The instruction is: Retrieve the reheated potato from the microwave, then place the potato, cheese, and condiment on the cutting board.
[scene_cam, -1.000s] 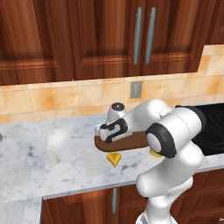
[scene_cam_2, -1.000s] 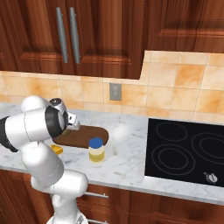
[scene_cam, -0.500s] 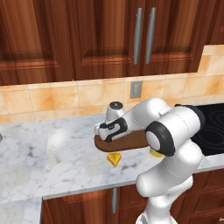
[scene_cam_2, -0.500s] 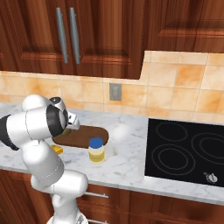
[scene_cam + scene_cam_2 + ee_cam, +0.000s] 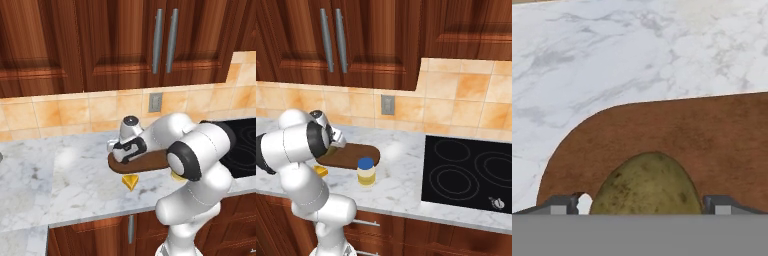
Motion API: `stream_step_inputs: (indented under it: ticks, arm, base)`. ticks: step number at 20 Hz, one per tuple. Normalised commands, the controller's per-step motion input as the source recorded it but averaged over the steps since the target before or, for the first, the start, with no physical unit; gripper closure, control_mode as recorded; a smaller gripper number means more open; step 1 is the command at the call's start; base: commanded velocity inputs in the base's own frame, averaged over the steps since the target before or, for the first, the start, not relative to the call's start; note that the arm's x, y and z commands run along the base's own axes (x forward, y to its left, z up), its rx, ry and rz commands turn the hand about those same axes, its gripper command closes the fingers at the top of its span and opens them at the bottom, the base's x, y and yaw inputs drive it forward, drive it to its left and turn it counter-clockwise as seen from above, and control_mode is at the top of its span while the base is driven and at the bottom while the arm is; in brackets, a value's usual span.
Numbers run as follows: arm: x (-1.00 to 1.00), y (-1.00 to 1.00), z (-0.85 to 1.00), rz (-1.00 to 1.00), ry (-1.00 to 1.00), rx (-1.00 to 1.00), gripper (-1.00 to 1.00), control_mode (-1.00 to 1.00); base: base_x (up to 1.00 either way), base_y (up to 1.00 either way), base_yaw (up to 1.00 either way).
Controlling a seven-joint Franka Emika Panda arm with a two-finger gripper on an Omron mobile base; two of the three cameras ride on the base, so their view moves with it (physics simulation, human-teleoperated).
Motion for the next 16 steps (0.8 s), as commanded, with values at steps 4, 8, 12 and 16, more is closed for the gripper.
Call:
stream_step_inputs:
  ticks: [4, 8, 12, 16]
  arm:
    - [-0.09, -0.01, 0.07, -0.05, -0.15, 0.00, -1.00, -1.00]
    - [-0.12, -0.02, 0.16, -0.06, -0.17, 0.00, -1.00, -1.00]
    - [-0.10, -0.01, 0.24, -0.05, -0.12, 0.00, -1.00, -1.00]
    - [-0.29, -0.01, 0.21, -0.03, -0.07, 0.01, -1.00, -1.00]
  base:
    - [0.00, 0.00, 0.00]
    - [0.00, 0.00, 0.00]
    - [0.00, 0.00, 0.00]
    - [0.00, 0.00, 0.00]
